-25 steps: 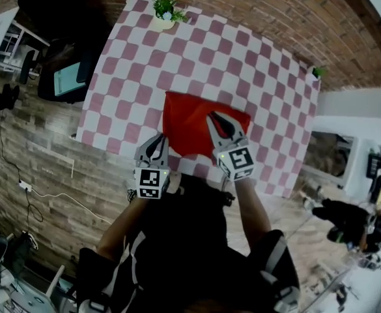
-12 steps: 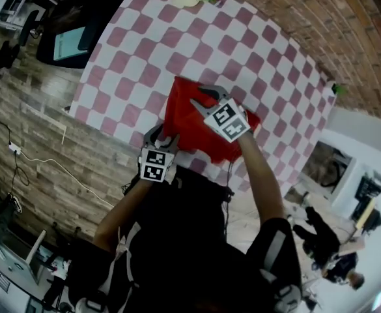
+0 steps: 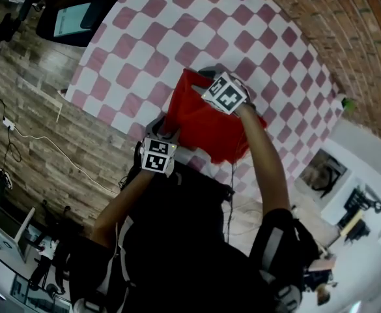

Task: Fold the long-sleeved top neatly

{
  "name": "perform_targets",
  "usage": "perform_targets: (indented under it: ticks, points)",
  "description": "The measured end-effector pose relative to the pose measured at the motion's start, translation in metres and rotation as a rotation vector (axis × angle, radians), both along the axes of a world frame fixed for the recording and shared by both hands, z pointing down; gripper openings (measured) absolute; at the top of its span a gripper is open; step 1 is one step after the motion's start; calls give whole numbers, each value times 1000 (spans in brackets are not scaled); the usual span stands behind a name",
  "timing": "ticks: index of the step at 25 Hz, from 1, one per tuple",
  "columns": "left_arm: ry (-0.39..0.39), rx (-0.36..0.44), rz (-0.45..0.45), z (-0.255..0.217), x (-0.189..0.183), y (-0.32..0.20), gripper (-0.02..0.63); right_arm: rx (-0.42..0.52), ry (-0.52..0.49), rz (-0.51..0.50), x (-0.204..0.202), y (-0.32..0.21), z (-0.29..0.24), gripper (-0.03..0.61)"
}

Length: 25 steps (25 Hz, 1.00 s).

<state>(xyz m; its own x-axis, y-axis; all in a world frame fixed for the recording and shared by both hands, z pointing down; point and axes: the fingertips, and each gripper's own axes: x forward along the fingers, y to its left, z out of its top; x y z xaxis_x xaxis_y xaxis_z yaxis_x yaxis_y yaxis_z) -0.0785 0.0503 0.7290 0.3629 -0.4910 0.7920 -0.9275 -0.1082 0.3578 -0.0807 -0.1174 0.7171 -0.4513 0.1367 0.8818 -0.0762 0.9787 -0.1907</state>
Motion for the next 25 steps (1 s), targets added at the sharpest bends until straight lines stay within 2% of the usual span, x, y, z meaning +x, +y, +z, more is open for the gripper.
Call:
perform_targets:
  ticks: [9, 10, 12, 16, 19, 25]
  points:
    - [14, -42, -3, 13, 0, 8, 236, -63, 76, -64, -2, 2, 34, 170]
    - [13, -40, -4, 14, 0, 9, 227, -63, 78, -73, -2, 4, 36, 170]
    - [6, -28, -1, 15, 1, 9, 156, -62, 77, -86, -2, 5, 38, 162]
    - [6, -22, 10, 18, 5, 9, 107, -80, 65, -112, -2, 11, 36, 84]
    - [16, -15, 16, 19, 4, 6, 58, -80, 53, -105, -3, 10, 36, 64]
    - [30, -1, 66, 17, -2, 2, 40, -78, 27, -46, -1, -2, 36, 38]
